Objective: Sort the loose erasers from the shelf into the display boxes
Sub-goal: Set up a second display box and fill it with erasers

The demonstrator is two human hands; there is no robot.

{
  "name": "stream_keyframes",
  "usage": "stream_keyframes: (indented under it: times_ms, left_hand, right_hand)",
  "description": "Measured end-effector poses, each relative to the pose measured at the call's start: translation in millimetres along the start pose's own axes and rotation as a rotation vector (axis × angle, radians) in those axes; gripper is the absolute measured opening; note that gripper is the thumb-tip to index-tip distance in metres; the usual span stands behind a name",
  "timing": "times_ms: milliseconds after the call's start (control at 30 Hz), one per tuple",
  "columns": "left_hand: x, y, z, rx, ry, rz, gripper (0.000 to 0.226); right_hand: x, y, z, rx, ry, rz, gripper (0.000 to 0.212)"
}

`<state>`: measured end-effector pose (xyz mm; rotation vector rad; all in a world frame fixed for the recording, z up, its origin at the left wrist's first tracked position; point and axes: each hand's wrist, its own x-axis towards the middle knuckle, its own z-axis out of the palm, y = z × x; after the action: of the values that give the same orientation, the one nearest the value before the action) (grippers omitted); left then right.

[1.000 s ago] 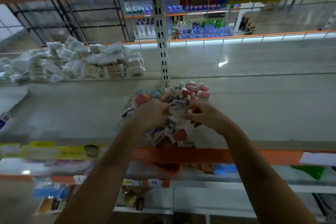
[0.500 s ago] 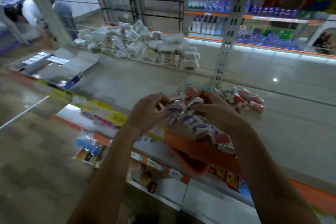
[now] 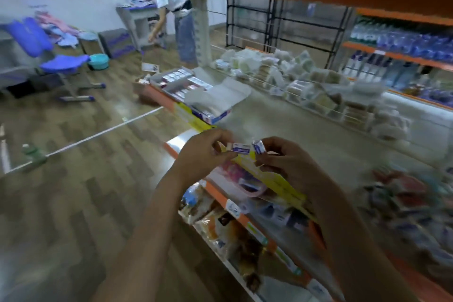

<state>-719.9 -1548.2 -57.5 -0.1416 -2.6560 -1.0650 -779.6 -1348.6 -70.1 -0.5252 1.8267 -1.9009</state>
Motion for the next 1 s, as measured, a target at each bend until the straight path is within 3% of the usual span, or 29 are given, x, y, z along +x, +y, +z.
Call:
stream_keyframes:
  times_ms: [167,267,733,1000]
  left_hand:
    - [7.5,-61.3,-45.5,0.036,0.027,-0.034,0.025]
    - [16.5,-97.4,-57.0,0.015,0.034,-0.063,0.017]
    - [151.4,-206.9,-91.8,0.055,0.089,0.048,0.014]
    - [211.3,-249.3,-87.3,-0.041,0.073,0.088,0.016]
  right_hand:
    - [52.9,11.6,59.7,-0.128,0.022,-0.035,0.025]
    - [79.4,15.9,78.6,-0.161,0.057,-0.017,0.028]
    - [245.5,8.6,87.3,-0.788,0.296,-0.101,0.023]
    - [303.2,19.4,84.2,-1.077,0.311,0.098,0.024]
